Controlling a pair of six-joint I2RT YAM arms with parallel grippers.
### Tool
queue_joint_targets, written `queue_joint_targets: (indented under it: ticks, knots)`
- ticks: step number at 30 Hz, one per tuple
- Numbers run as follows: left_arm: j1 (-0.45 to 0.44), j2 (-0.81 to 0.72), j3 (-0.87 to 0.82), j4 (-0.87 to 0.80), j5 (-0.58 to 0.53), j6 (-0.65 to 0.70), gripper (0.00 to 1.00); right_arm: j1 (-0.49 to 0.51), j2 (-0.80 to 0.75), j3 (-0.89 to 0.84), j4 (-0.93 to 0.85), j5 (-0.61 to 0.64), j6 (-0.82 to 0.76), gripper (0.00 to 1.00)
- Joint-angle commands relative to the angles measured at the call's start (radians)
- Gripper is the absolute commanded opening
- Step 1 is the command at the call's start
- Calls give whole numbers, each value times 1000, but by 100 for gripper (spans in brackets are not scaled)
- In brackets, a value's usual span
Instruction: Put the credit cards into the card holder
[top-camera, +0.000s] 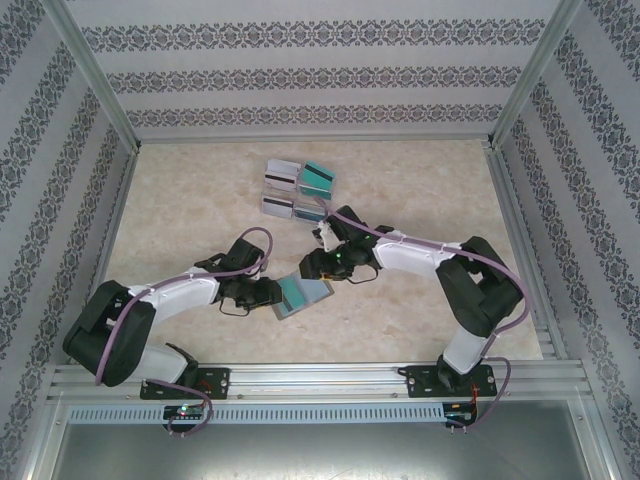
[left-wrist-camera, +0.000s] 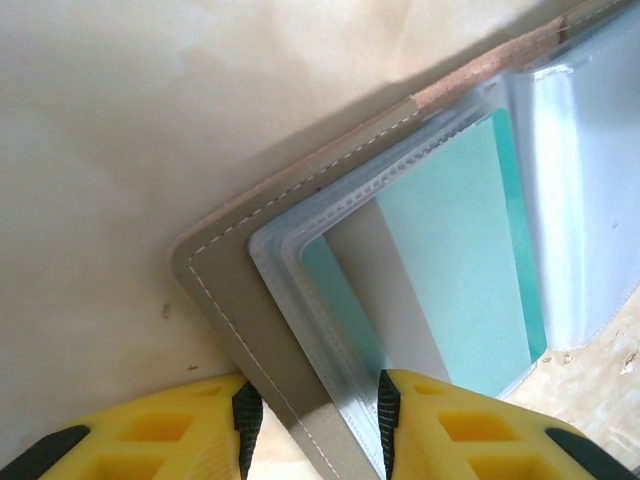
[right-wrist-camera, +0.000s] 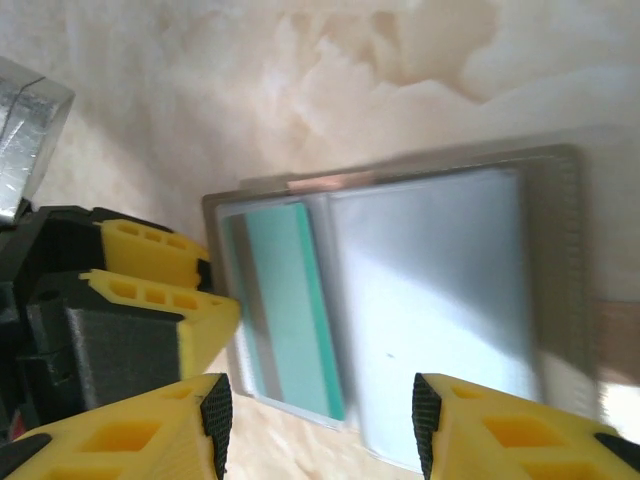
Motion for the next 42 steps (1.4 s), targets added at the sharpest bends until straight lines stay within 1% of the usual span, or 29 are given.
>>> queue_joint_targets:
  ticks: [1,3,8,17,32,37,42]
  knots:
    - [-4,54,4,60,-28,38,40,1,-5,11,-116,117,-68,53]
    - [-5,52,3,59,-29,39,40,3,9,12,-111,110,-67,53]
    - [-4,51,3,57,-27,38,40,2,38,25,-120,140,-74,53]
    - [-5,57,-1,71,-20,32,40,21,67,43,-110,110,-75,53]
    - [-4,63,-7,85,-7,26,40,61,55,88,-140,98,-74,54]
    - [-4,66,3,83,-4,30,40,77,41,123,-189,132,-89,54]
    - [-4,68,8,81,-1,32,40,70,22,132,-222,164,-106,54]
